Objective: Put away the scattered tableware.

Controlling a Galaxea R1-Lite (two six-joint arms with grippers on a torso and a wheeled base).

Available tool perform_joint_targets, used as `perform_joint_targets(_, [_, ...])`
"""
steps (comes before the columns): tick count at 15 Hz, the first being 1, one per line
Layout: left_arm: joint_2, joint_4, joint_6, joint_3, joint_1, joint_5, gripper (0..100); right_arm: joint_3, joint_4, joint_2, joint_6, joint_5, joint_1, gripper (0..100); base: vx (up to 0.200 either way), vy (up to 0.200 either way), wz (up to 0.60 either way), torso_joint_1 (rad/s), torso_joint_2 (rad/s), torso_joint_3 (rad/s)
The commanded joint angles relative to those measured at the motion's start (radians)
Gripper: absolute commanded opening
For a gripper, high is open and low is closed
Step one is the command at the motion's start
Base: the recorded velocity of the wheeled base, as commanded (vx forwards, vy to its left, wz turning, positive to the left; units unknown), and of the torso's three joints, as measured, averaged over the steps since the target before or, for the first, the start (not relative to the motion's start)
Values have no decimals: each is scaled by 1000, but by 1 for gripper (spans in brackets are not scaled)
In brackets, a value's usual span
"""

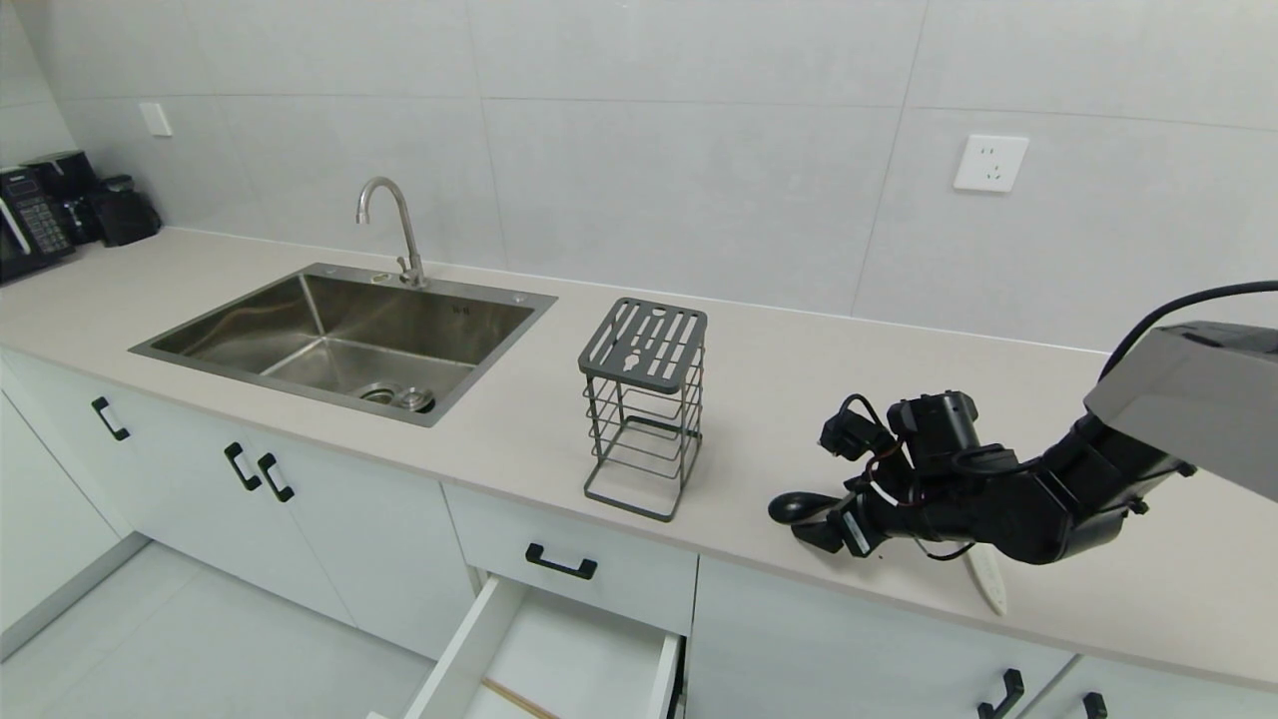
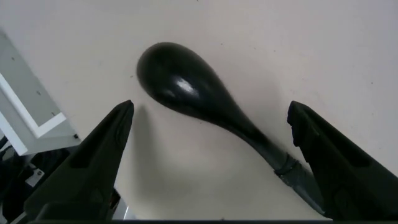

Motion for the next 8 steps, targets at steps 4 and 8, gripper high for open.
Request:
perform_joint_targets(4, [1,0,0,0,0,0,100,-40,-4,44,24,3,-8,100,0,0,0,0,0,0])
perform_joint_targets(8, [1,0,0,0,0,0,100,-39,-53,84,73,3,8,0,0,0,0,0,0,0])
